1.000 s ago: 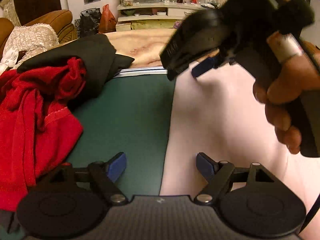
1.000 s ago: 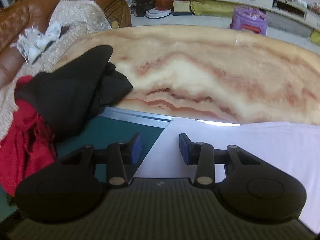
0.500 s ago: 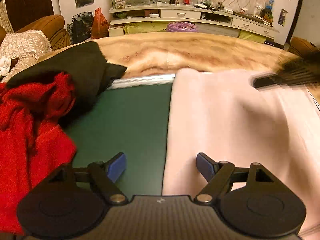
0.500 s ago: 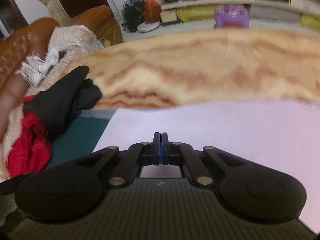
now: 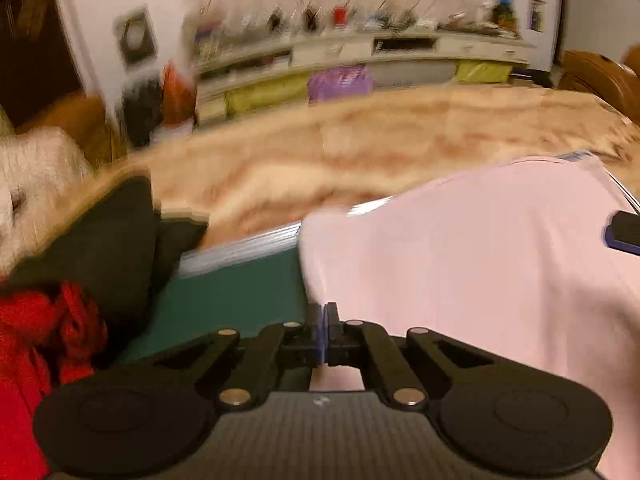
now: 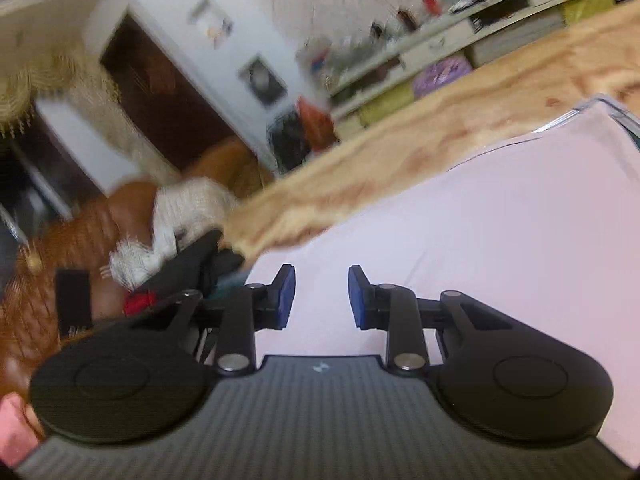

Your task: Fold clothes

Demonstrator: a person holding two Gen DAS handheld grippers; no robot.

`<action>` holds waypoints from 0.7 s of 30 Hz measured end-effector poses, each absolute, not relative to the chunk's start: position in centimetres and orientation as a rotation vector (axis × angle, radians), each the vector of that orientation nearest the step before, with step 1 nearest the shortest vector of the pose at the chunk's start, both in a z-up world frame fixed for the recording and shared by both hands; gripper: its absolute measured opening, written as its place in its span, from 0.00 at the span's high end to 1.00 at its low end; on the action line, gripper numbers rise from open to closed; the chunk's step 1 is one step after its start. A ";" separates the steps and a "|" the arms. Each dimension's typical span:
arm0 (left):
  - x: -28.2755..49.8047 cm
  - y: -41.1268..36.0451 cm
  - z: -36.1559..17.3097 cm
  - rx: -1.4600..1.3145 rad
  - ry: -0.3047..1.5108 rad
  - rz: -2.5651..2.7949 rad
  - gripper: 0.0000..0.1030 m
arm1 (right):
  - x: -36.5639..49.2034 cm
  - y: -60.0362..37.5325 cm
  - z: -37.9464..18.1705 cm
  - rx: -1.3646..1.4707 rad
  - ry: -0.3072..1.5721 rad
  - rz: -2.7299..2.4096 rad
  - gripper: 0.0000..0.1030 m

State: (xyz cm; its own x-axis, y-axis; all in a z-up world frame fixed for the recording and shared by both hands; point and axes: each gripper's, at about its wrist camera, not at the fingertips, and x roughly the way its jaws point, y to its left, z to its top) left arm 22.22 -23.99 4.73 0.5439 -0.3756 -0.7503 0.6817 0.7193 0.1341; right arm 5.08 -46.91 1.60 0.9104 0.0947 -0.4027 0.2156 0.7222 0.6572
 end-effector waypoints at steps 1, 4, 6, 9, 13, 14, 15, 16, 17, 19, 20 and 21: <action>21.0 -24.6 5.3 0.471 0.720 -0.680 1.00 | 4.5 -47.4 0.9 0.775 0.407 -0.074 0.67; 15.8 -26.6 6.1 0.592 0.612 -0.848 1.00 | 2.9 -48.6 -1.0 0.785 0.350 -0.101 0.66; 13.0 -27.9 5.7 0.684 0.592 -0.904 0.93 | 1.6 -50.0 -1.6 0.877 0.260 -0.054 0.64; 11.5 -28.6 5.0 0.723 0.629 -0.934 0.91 | 0.8 -51.8 -2.4 0.959 0.215 -0.041 0.53; 13.3 -28.6 5.0 0.676 0.680 -0.886 0.75 | 0.5 -53.7 -4.1 1.099 0.180 -0.014 0.53; 13.9 -28.6 5.1 0.658 0.692 -0.874 0.74 | 0.5 -54.1 -4.3 1.117 0.173 -0.015 0.53; 14.3 -28.6 5.1 0.652 0.693 -0.866 0.72 | 0.5 -54.4 -4.6 1.135 0.167 -0.015 0.53; 14.8 -28.9 5.2 0.656 0.684 -0.855 0.64 | 0.6 -54.6 -4.8 1.147 0.163 -0.012 0.53; 15.4 -29.4 5.1 0.669 0.673 -0.845 0.54 | 0.7 -54.7 -4.9 1.153 0.161 -0.009 0.53; 16.7 -30.1 4.8 0.681 0.689 -0.838 0.48 | 1.0 -54.9 -5.2 1.161 0.159 -0.004 0.53; 17.7 -30.3 4.5 0.673 0.723 -0.840 0.48 | 1.2 -54.9 -5.4 1.158 0.160 -0.002 0.53; 18.6 -30.6 4.1 0.665 0.756 -0.842 0.48 | 1.4 -55.0 -5.6 1.156 0.161 -0.001 0.53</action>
State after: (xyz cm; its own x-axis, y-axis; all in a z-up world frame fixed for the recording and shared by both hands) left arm 18.59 -30.57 4.09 0.4466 -0.4033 -0.7987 0.8375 0.5026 0.2145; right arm 1.37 -54.97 -5.55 0.9885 0.0821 -0.1271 0.0835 0.4045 0.9107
